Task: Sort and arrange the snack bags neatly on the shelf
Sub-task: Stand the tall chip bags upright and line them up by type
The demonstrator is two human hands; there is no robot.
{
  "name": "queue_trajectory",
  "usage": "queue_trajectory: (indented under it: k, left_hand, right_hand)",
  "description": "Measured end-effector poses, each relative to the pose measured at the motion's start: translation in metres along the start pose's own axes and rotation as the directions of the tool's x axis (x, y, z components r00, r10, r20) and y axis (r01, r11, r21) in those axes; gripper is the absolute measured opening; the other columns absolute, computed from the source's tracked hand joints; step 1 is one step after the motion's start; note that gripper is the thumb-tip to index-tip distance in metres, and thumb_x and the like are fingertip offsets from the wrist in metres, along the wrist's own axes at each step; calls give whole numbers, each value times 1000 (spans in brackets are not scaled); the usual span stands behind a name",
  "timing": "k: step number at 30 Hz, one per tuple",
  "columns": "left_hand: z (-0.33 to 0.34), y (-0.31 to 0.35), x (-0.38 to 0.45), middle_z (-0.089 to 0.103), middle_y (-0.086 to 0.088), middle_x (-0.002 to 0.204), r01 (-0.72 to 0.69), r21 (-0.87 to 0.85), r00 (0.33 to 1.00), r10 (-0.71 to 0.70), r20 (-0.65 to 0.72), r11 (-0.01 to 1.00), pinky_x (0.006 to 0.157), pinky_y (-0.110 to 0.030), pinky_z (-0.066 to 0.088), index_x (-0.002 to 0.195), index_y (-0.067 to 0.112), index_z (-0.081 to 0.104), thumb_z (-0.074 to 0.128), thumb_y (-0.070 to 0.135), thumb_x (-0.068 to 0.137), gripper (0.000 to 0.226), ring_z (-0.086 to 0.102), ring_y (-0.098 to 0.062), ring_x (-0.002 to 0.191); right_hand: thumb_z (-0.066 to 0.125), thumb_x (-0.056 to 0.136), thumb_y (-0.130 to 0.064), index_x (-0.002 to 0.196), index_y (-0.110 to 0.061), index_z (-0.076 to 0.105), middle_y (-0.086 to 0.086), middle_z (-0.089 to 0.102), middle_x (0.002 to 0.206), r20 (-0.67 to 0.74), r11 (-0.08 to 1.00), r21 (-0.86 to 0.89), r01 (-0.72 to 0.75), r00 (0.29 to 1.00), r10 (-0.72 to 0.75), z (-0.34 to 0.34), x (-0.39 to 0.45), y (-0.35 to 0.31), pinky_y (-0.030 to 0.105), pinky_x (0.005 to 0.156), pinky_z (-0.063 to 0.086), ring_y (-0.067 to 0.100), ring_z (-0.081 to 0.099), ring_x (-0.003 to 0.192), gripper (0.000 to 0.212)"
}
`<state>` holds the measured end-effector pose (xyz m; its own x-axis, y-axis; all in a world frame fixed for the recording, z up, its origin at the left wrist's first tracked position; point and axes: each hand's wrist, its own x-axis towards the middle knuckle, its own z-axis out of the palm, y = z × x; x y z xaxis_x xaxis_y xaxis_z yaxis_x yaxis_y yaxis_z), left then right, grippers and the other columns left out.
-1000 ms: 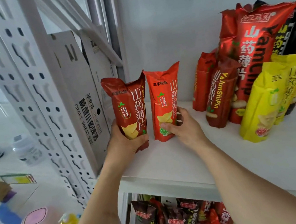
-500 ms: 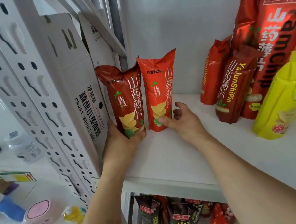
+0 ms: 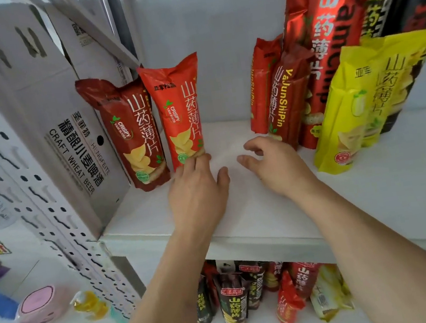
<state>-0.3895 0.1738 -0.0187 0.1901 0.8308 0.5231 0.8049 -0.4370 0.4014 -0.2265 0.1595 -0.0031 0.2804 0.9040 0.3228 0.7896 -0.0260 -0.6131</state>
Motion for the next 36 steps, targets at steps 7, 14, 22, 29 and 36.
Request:
queue_trajectory:
  k: [7,14,22,29,36]
  left_hand:
    - [28,58,15,56,2,136,87,-284,989,-49,139,955,94,-33,46,137,21,53,57,42,96,46,53,-16,123]
    - [47,104,10,59,7,125,167,-523,983,-102,152,835,90,-24,44,124,24,60,63,40,94,34,54,-5,107]
    - [77,157,-2,50,3,143,210,-630,958,-31,284,748,104,-26,41,149,20,37,70,52,85,78,50,-11,126]
    - [102,177,17,52,3,143,263,-674,947,-51,317,691,106,-39,47,147,31,32,79,78,52,117,52,-11,130]
    - [108,180,23,50,9,134,261,-653,941,-37,336,711,99,-37,50,139,33,37,91,42,60,96,53,-13,123]
  right_hand:
    - [64,93,-36,117,-17,67,0,67,120,-81,998,-21,67,994,-69,-48,-22,36,32,92,50,16,63,110,31]
    - [65,92,-34,97,-19,73,-4,73,92,-205,994,40,99,975,-89,-95,-41,76,35,78,54,14,67,86,17]
    - [60,95,-42,103,-17,62,-10,64,88,-517,963,270,-12,842,155,-146,-33,136,20,69,39,10,61,79,26]
    - [69,88,-42,118,-30,57,-14,62,112,-400,913,406,-40,890,217,-146,9,163,25,86,44,2,59,100,34]
    - [74,69,-62,120,-36,51,-6,65,120,-423,889,444,-109,849,315,-134,27,169,39,91,52,16,64,108,62]
